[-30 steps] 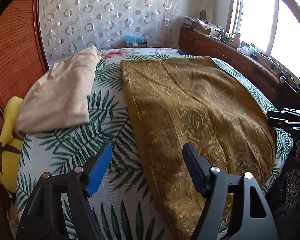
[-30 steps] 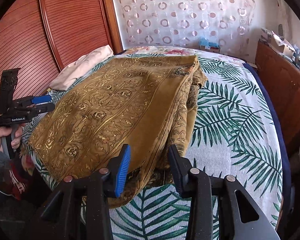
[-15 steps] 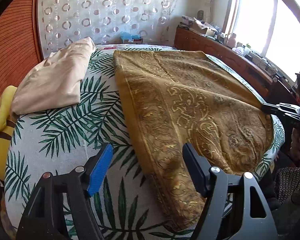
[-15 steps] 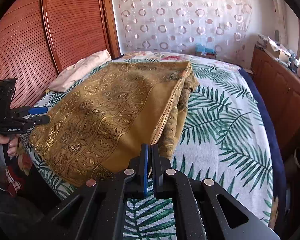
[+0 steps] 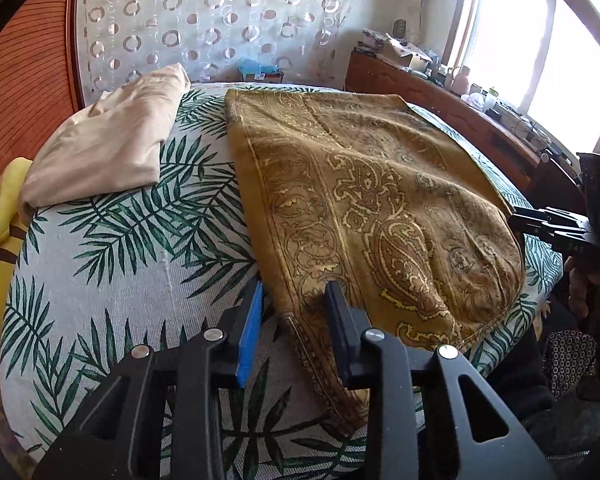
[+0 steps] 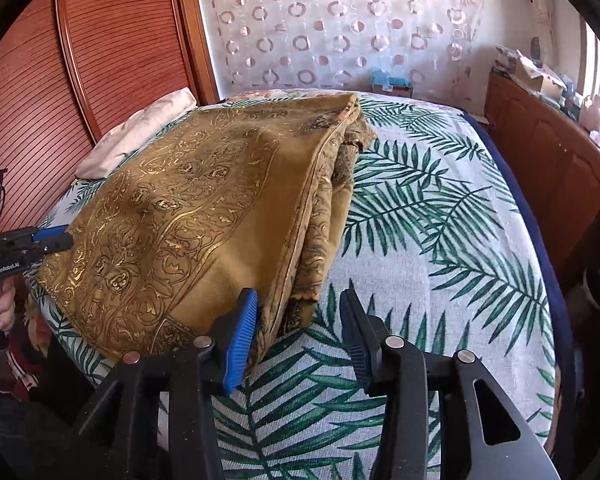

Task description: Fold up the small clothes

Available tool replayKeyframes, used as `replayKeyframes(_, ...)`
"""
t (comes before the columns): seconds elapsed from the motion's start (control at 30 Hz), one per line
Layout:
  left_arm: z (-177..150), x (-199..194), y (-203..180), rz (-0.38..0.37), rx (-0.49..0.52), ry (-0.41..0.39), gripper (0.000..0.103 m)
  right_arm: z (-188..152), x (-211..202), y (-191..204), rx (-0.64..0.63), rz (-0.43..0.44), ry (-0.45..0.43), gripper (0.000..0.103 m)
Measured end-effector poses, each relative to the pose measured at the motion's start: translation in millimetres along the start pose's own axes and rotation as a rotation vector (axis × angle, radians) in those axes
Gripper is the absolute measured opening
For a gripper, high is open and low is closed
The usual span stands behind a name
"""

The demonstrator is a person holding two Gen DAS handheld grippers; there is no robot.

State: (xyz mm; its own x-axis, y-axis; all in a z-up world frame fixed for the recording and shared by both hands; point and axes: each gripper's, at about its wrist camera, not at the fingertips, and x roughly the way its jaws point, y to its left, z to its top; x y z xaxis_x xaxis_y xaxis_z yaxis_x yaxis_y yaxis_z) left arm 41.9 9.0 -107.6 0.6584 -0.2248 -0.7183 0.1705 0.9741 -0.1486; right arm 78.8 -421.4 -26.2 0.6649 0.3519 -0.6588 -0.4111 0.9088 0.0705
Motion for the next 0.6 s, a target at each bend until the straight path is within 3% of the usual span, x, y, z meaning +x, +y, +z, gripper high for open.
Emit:
replayKeyframes(0.27,-3,-1,-1,0.001,0.004,0.001,0.033,-1,10,14,0.005,0.020,0.020,0.049)
replayKeyframes(0.3,-3,-1,-1,-0.003,0.006,0.001,0.031,-1,11,17,0.002,0.022,0.021,0.048)
replayKeyframes(0.33,-4,-2,-2,-0.013,0.009,0.002,0.021,-2,12,21,-0.006,0.028,0.026,0.048)
replayKeyframes(0.47,-7,-4,-4,-0.017,0.016,0.010,0.020,-4,13,35,-0.044,0.036,0.042,0.045)
replayKeyframes(0.53,-8,-5,-4,-0.024,0.014,0.012,0.018,-4,13,36,-0.055,0.028,0.041,0.040)
replayKeyframes(0.6,-9,-5,-4,-0.028,0.010,0.011,0.013,-4,14,35,-0.055,0.023,0.036,0.024)
